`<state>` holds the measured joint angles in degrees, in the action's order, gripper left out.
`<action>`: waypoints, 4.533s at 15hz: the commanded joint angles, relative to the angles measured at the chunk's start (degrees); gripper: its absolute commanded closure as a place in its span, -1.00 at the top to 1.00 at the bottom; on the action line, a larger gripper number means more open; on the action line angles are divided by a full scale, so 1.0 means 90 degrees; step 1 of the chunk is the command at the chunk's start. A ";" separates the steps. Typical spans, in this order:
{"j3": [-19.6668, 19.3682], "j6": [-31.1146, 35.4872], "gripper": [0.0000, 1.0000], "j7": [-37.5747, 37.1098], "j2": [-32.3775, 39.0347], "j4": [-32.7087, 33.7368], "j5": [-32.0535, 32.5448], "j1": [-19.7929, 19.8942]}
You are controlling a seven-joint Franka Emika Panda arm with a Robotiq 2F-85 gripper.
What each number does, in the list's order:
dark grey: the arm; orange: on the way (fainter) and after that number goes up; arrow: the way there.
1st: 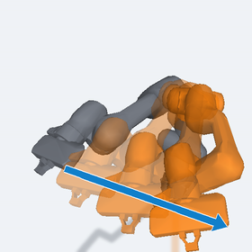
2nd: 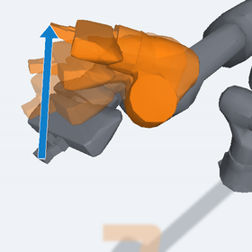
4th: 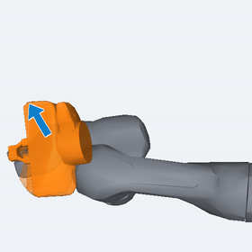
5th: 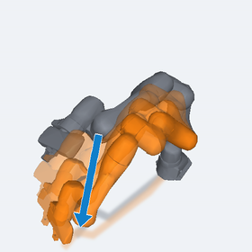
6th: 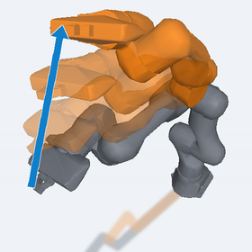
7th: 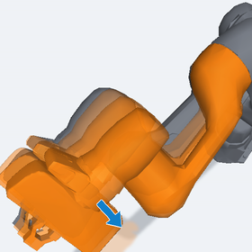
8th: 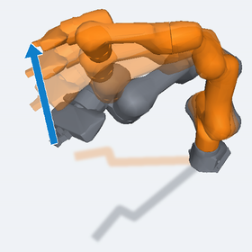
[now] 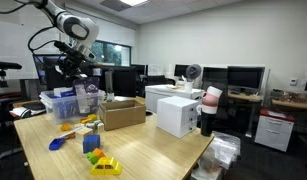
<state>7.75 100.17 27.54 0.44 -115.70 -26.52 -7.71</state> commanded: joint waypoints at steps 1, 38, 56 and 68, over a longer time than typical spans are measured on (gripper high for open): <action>0.0151 0.0188 -1.00 0.0135 -0.0032 -0.0393 -0.0327 -0.0139; 0.1177 0.3508 -0.97 0.0244 0.0968 -0.0898 -0.0390 -0.0649; 0.1072 0.3030 -0.97 0.0187 0.0685 0.0107 0.0726 -0.0510; 0.0226 0.3233 -0.95 -0.1852 0.0384 0.0660 0.3729 -0.0446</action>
<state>10.67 130.16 17.47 4.45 -110.83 1.13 -12.52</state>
